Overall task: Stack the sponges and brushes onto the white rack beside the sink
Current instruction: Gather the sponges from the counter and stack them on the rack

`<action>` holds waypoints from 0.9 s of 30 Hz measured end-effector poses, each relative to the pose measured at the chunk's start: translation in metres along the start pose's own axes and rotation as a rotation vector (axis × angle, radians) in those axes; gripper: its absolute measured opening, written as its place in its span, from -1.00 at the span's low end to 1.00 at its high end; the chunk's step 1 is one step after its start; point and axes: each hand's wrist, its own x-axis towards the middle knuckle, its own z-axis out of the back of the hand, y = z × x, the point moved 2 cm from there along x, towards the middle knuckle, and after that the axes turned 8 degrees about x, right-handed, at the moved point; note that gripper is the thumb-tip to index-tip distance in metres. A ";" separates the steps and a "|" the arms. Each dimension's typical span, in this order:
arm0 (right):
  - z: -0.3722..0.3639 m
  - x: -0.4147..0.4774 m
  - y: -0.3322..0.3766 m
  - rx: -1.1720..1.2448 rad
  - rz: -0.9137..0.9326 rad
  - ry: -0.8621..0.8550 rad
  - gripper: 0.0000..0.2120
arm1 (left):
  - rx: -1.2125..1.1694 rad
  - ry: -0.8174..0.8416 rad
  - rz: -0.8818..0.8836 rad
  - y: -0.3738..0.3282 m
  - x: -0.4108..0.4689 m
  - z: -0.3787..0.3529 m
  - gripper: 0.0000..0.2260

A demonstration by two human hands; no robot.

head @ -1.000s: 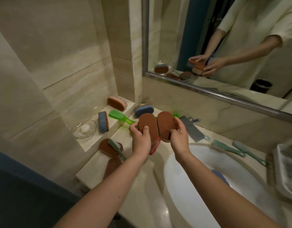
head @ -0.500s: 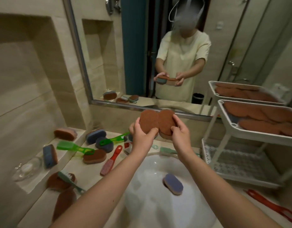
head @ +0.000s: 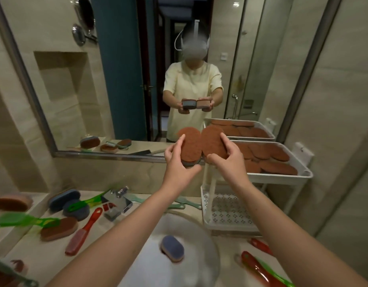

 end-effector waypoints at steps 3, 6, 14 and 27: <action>0.029 0.009 -0.003 -0.046 -0.020 0.020 -0.21 | 0.001 0.023 -0.033 -0.012 0.006 -0.023 -0.34; 0.054 0.021 -0.007 -0.086 -0.018 0.037 -0.25 | 0.006 0.045 -0.047 -0.022 0.018 -0.041 -0.43; 0.095 0.064 -0.030 -0.113 0.007 -0.012 -0.39 | 0.056 0.078 -0.055 -0.035 0.054 -0.084 -0.47; 0.109 0.096 -0.085 -0.647 0.038 -0.049 -0.45 | 0.394 0.003 -0.007 -0.005 0.077 -0.127 -0.55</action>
